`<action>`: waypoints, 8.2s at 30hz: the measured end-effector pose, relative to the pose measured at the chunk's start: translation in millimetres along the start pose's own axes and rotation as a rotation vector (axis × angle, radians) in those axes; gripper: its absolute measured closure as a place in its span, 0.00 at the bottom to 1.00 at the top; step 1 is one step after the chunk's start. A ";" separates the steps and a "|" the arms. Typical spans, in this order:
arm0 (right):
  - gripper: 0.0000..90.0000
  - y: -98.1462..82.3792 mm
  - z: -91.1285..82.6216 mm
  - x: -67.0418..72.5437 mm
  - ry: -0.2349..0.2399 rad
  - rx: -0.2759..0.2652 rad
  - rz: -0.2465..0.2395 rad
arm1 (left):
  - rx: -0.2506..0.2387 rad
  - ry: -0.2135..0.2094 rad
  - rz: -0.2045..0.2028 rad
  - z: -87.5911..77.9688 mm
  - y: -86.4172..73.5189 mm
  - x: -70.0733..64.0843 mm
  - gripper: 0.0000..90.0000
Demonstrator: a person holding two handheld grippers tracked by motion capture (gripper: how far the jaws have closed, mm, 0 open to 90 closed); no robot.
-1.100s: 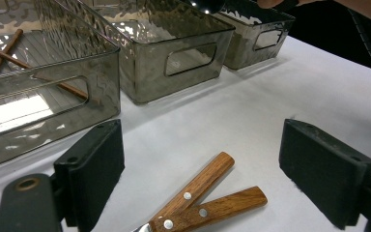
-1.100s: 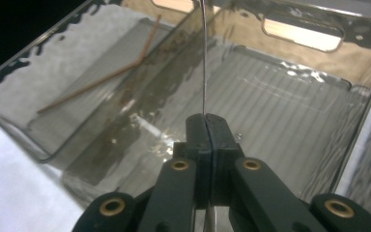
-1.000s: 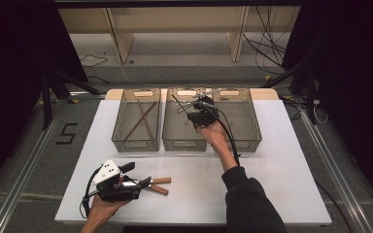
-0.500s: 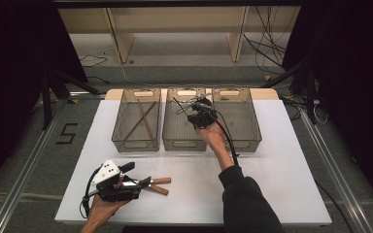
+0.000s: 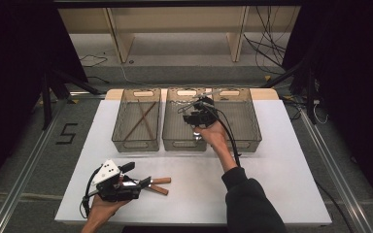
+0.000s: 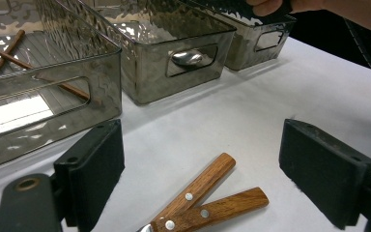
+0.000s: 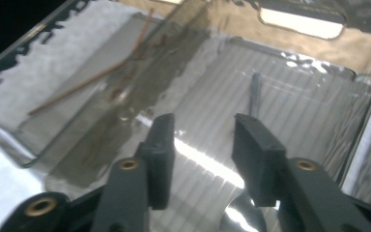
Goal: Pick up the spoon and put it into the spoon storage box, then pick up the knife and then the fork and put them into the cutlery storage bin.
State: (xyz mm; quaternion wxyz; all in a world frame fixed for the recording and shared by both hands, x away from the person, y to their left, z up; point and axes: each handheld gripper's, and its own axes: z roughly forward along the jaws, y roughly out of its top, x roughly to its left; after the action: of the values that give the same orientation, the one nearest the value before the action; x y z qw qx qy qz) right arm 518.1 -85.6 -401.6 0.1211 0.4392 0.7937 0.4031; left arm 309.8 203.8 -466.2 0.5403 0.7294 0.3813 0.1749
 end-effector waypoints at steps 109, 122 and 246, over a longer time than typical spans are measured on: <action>0.54 -139.8 -11.1 143.8 0.354 0.110 -0.489 | -0.056 0.115 -0.070 -15.1 -3.9 17.6 0.18; 0.71 -147.5 1.5 147.8 0.313 0.152 -0.536 | -0.048 0.117 -0.069 -14.4 -4.0 17.4 0.18; 0.84 -64.0 -91.2 -92.9 -0.266 -0.090 0.056 | -0.072 0.135 -0.085 -15.0 -4.2 18.5 0.18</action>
State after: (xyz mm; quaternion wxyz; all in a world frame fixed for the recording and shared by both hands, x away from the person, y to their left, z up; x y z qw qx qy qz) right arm 484.2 -226.6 -405.4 0.2332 0.5048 0.7393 0.3796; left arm 310.2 228.0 -467.7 0.5461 0.6793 0.4412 0.2139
